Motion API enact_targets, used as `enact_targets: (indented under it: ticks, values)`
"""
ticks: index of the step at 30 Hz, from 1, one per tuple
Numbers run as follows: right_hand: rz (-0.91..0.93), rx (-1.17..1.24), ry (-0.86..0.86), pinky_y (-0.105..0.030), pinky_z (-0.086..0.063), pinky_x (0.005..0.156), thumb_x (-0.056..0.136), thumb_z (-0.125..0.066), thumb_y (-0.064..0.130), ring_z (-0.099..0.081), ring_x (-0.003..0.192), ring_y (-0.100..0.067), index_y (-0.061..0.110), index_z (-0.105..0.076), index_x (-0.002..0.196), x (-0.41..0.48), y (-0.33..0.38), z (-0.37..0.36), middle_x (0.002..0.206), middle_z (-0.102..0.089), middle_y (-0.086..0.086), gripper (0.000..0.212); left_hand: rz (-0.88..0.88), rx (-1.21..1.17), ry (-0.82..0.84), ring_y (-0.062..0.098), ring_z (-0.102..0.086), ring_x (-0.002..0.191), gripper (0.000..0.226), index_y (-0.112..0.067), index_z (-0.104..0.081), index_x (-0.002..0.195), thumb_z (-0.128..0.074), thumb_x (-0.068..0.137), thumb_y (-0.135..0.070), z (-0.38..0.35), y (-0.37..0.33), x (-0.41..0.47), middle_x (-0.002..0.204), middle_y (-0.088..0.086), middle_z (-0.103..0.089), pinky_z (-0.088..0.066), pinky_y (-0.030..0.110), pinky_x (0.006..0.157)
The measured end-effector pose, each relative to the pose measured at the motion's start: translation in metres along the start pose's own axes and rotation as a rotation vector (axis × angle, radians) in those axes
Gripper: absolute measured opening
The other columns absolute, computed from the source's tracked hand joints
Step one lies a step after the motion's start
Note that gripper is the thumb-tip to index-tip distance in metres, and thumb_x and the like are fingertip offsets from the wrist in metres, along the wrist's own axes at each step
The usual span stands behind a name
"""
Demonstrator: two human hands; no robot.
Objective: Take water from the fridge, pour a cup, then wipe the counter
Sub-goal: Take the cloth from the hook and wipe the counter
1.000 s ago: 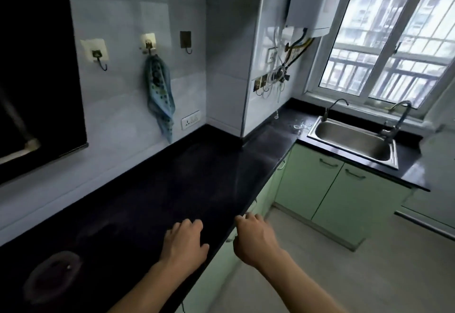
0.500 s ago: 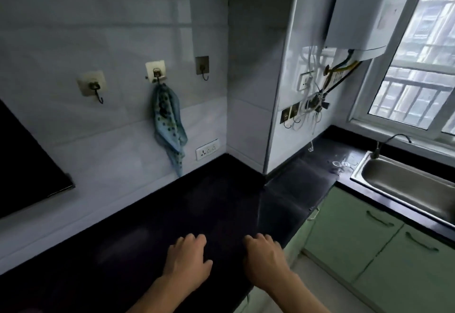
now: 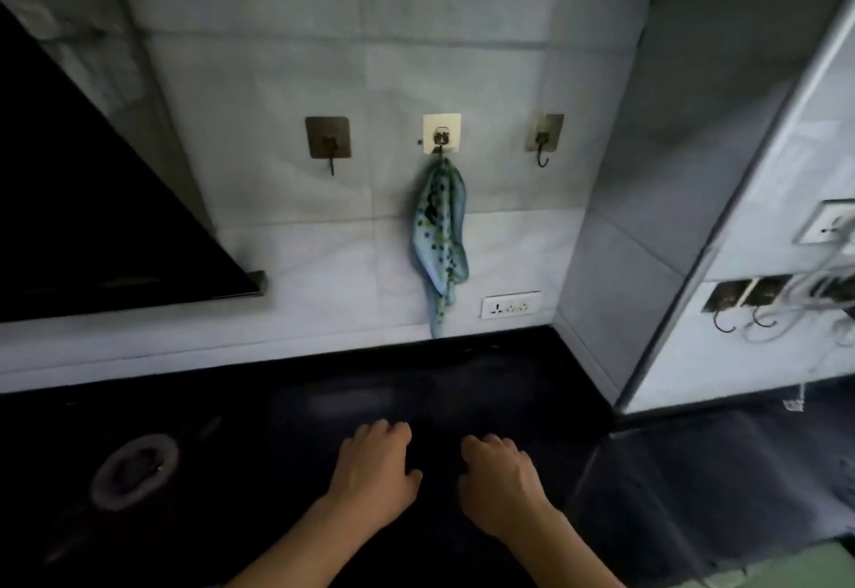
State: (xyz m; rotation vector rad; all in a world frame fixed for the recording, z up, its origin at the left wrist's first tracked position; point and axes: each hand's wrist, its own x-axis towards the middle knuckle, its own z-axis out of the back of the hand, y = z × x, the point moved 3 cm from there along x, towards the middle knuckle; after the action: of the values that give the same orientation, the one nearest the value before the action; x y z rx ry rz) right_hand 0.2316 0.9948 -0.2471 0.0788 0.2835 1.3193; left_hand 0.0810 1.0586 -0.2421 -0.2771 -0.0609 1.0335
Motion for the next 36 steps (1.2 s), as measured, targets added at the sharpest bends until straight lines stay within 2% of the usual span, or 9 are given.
enact_targets:
  ticks: [6, 13, 16, 21, 25, 27, 30, 33, 36]
  values:
    - [-0.026, 0.153, 0.055, -0.034, -0.048, 0.087, 0.088, -0.053, 0.027, -0.059, 0.106, -0.026, 0.018, -0.058, 0.109, 0.035, -0.004, 0.015, 0.112, -0.059, -0.003, 0.023, 0.007, -0.119, -0.033, 0.018, -0.055, 0.111, 0.037, -0.027, -0.055, 0.117, -0.063, 0.086, -0.047, 0.012, 0.008, 0.045, 0.118, -0.005, -0.058, -0.046, 0.031, 0.091]
    - [-0.043, 0.343, -0.143, -0.031, -0.049, 0.082, 0.094, -0.055, 0.027, -0.066, 0.099, -0.029, 0.009, -0.065, 0.094, 0.121, -0.029, 0.104, 0.101, -0.071, -0.011, 0.021, 0.052, -0.482, -0.240, 0.020, -0.063, 0.091, 0.024, -0.016, -0.061, 0.098, -0.070, 0.084, -0.033, 0.114, 0.001, 0.162, 0.097, 0.001, -0.065, -0.053, 0.031, 0.083]
    - [-0.064, 0.545, -0.264, -0.027, -0.043, 0.069, 0.094, -0.057, 0.028, -0.064, 0.085, -0.025, 0.014, -0.062, 0.087, 0.175, -0.029, 0.158, 0.088, -0.066, -0.006, 0.016, 0.082, -0.558, -0.343, 0.024, -0.063, 0.092, 0.018, -0.014, -0.057, 0.096, -0.066, 0.087, -0.027, 0.168, -0.002, 0.220, 0.095, 0.004, -0.066, -0.044, 0.027, 0.073]
    - [-0.019, 0.612, -0.402, -0.024, -0.039, 0.070, 0.091, -0.063, 0.028, -0.065, 0.091, -0.027, 0.009, -0.057, 0.111, 0.262, -0.027, 0.214, 0.089, -0.068, -0.009, 0.028, 0.181, -0.525, -0.358, 0.038, -0.065, 0.094, 0.035, 0.008, -0.062, 0.099, -0.061, 0.087, -0.025, 0.205, -0.011, 0.294, 0.102, 0.026, -0.067, -0.051, 0.042, 0.074]
    - [-0.003, 0.609, -0.377, -0.023, -0.039, 0.069, 0.092, -0.062, 0.028, -0.064, 0.083, -0.024, 0.009, -0.051, 0.113, 0.299, -0.031, 0.212, 0.092, -0.071, -0.014, 0.030, 0.202, -0.522, -0.314, 0.030, -0.068, 0.092, 0.023, -0.005, -0.070, 0.091, -0.055, 0.093, -0.022, 0.195, -0.022, 0.319, 0.101, 0.015, -0.073, -0.044, 0.028, 0.068]
    - [0.065, 0.562, -0.377, -0.024, -0.035, 0.066, 0.093, -0.060, 0.017, -0.062, 0.077, -0.023, 0.007, -0.058, 0.088, 0.309, -0.032, 0.209, 0.083, -0.068, -0.013, 0.012, 0.194, -0.542, -0.338, 0.025, -0.067, 0.082, 0.023, -0.007, -0.071, 0.087, -0.052, 0.094, -0.019, 0.191, -0.025, 0.327, 0.094, 0.013, -0.073, -0.042, 0.025, 0.064]
    - [0.181, 0.547, -0.463, -0.025, -0.033, 0.066, 0.094, -0.055, 0.006, -0.045, 0.058, -0.003, 0.021, -0.039, 0.057, 0.317, -0.033, 0.218, 0.061, -0.047, 0.006, 0.042, 0.191, -0.537, -0.388, 0.011, -0.053, 0.060, 0.025, -0.012, -0.060, 0.071, -0.048, 0.094, -0.015, 0.194, -0.025, 0.329, 0.070, 0.001, -0.061, -0.036, 0.023, 0.051]
    - [0.146, 0.707, -0.530, -0.025, -0.036, 0.065, 0.097, -0.050, 0.007, -0.044, 0.058, -0.001, 0.016, -0.044, 0.063, 0.315, -0.038, 0.244, 0.062, -0.047, 0.008, 0.036, 0.190, -0.628, -0.516, 0.003, -0.049, 0.060, 0.024, -0.015, -0.058, 0.074, -0.048, 0.096, -0.020, 0.212, -0.022, 0.321, 0.069, -0.006, -0.056, -0.035, 0.019, 0.052]
    - [0.170, 0.827, -0.602, -0.015, -0.036, 0.053, 0.098, -0.047, 0.008, -0.047, 0.060, -0.003, -0.001, -0.053, 0.074, 0.308, -0.040, 0.280, 0.066, -0.052, 0.003, 0.027, 0.148, -0.698, -0.654, 0.010, -0.055, 0.071, 0.021, -0.012, -0.062, 0.085, -0.052, 0.098, -0.026, 0.248, -0.023, 0.308, 0.077, -0.003, -0.061, -0.035, 0.021, 0.055]
